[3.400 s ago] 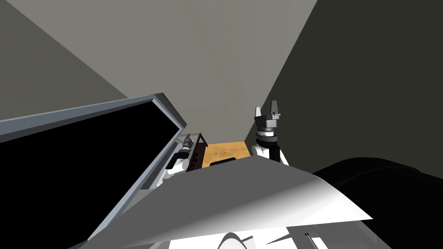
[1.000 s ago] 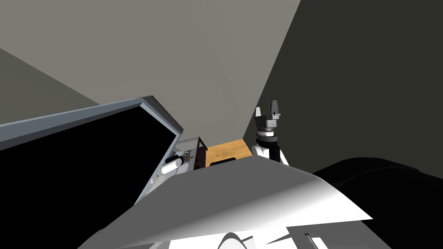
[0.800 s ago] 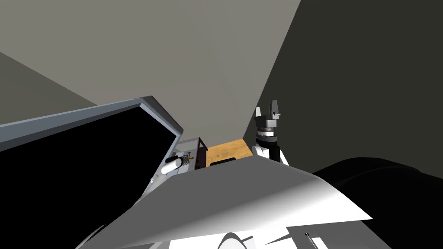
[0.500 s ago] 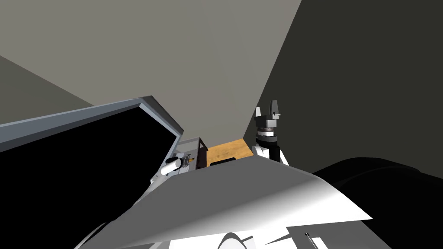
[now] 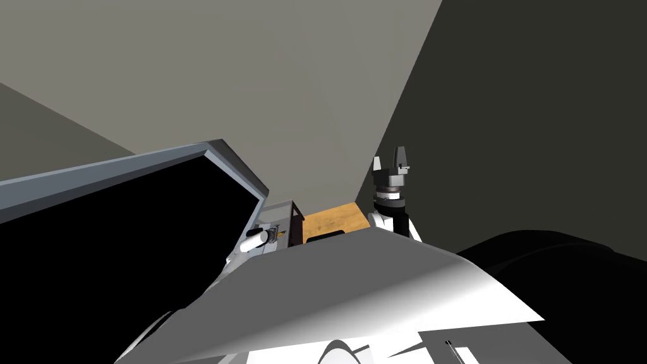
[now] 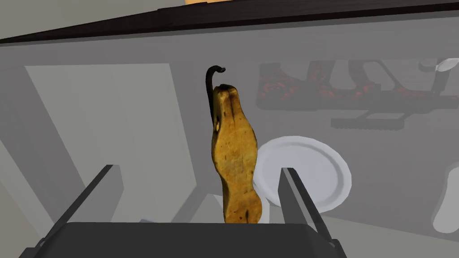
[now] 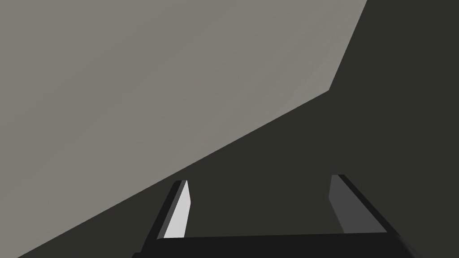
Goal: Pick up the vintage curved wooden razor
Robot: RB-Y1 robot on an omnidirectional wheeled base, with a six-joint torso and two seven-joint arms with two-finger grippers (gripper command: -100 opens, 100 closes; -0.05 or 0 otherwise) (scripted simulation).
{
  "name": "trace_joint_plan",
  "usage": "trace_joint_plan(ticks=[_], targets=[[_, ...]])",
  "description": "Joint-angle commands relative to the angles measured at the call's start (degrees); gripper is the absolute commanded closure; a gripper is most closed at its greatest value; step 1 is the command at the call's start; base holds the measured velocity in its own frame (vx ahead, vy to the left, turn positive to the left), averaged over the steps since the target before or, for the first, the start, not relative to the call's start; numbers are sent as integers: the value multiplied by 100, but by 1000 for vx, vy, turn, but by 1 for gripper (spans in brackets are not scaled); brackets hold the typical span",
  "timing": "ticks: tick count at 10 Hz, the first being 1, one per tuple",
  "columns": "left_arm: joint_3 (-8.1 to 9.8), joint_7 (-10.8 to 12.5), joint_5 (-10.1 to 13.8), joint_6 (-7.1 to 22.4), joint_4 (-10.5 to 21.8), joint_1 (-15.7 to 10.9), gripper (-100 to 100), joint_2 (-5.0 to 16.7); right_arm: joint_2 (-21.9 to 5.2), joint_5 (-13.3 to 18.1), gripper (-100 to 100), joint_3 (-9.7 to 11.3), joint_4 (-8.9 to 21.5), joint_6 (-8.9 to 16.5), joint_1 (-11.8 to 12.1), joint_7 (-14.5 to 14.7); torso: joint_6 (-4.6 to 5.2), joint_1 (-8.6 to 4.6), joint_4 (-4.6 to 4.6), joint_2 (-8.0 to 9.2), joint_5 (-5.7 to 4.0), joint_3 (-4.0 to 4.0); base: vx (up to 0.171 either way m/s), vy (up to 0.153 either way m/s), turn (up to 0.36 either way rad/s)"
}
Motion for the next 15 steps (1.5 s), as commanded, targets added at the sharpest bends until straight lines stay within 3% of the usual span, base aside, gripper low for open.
trace_joint_plan(ticks=[1,3,10,13,14,15], targets=[[138,283,-286,-134,286,-286,-100,-286,0,0,0,0,0,0,0,0,0,0,0,0,0,0,0,0,0],[138,283,-507,-134,653,-505,-100,-304,0,0,0,0,0,0,0,0,2,-19,-1,-7,-5,-4,-4,-3,-12],[138,283,-507,-134,653,-505,-100,-304,0,0,0,0,0,0,0,0,-1,1,-5,-19,0,-12,4,4,14],[143,369,-763,-504,982,-520,-100,-585,0,0,0,0,0,0,0,0,-1,0,-6,-19,0,-12,8,7,27],[142,347,-721,-428,935,-540,-100,-533,0,0,0,0,0,0,0,0,2,3,-11,-21,10,-16,0,0,0],[143,359,-734,-450,941,-539,100,-541,0,0,0,0,0,0,0,0,3,8,-13,-25,13,-19,0,0,0]])
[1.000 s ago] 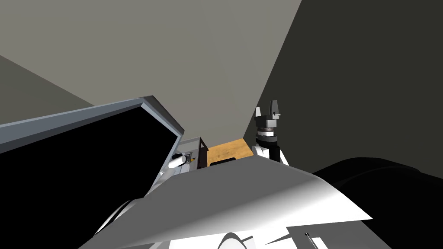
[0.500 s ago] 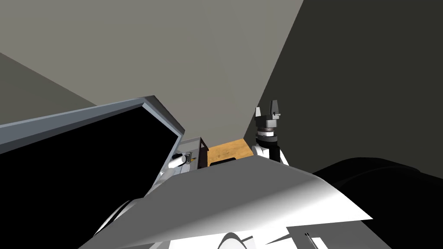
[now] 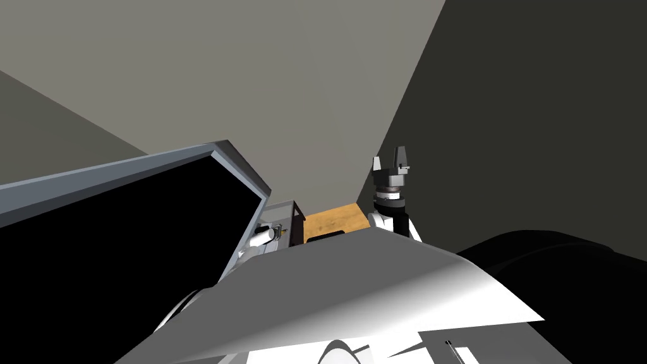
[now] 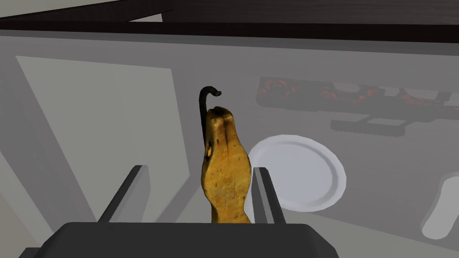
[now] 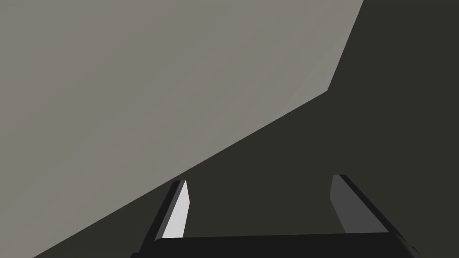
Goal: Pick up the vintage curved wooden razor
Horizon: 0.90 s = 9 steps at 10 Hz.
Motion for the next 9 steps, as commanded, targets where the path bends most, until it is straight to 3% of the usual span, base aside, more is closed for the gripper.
trace_joint_plan(ticks=[1,4,5,6,8,9], targets=[[0,0,0,0,0,0,100,0,0,0,0,0,0,0,0,0,0,0,0,0,0,0,0,0,0],[3,3,1,-2,-5,-10,100,1,0,0,0,0,0,0,0,0,-4,1,-5,3,2,-1,0,0,0],[3,3,1,-1,-5,-9,0,1,0,0,0,0,0,0,0,0,-4,1,-4,3,2,0,0,0,0],[-1,-46,140,184,-185,17,100,144,0,0,0,0,0,0,0,0,-4,1,-4,4,2,0,-8,-8,-40],[3,-51,170,203,-238,46,100,177,0,0,0,0,0,0,0,0,-3,-3,0,10,-3,5,-6,-5,-19],[7,-59,181,233,-259,49,0,192,0,0,0,0,0,0,0,0,-3,-2,-2,9,1,4,0,0,0]])
